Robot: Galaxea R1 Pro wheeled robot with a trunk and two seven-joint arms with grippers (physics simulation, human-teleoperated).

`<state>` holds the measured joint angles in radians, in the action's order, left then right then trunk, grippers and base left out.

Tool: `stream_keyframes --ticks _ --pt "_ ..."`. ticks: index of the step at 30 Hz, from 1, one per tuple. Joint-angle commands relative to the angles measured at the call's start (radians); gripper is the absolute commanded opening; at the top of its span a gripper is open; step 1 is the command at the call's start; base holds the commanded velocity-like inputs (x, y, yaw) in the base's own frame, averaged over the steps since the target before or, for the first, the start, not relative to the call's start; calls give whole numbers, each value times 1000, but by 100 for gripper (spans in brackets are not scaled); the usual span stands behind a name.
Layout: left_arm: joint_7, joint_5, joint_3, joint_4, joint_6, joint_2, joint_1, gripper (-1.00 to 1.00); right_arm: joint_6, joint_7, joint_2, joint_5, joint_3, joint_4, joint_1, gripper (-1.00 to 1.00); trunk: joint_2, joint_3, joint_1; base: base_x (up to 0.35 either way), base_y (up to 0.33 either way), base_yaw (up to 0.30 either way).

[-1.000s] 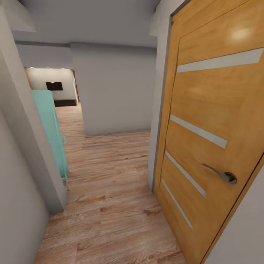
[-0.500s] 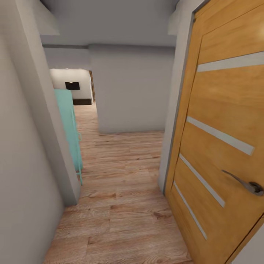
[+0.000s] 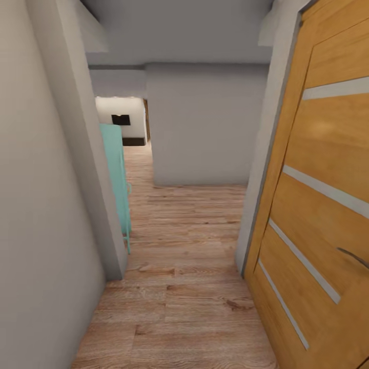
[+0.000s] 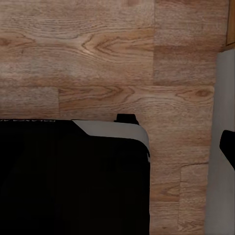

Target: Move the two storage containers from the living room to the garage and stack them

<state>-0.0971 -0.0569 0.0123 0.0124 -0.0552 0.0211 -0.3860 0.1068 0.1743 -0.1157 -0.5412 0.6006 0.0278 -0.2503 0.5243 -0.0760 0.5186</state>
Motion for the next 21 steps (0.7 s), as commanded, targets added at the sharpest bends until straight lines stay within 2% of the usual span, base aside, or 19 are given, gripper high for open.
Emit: stream_keyframes --ticks 1,8,21 --pt "-3 -6 1 1 -5 0 -1 100 5 1 -1 -9 8 3 -1 100 2 -2 0 0 0 24" --pt "-1 -6 1 3 -5 0 -1 100 5 1 -1 -10 9 3 -1 100 2 -2 0 92 0 7" --pt "2 -6 -1 3 -5 0 -1 100 5 1 -2 -11 8 3 -1 100 2 -2 0 308 0 0"
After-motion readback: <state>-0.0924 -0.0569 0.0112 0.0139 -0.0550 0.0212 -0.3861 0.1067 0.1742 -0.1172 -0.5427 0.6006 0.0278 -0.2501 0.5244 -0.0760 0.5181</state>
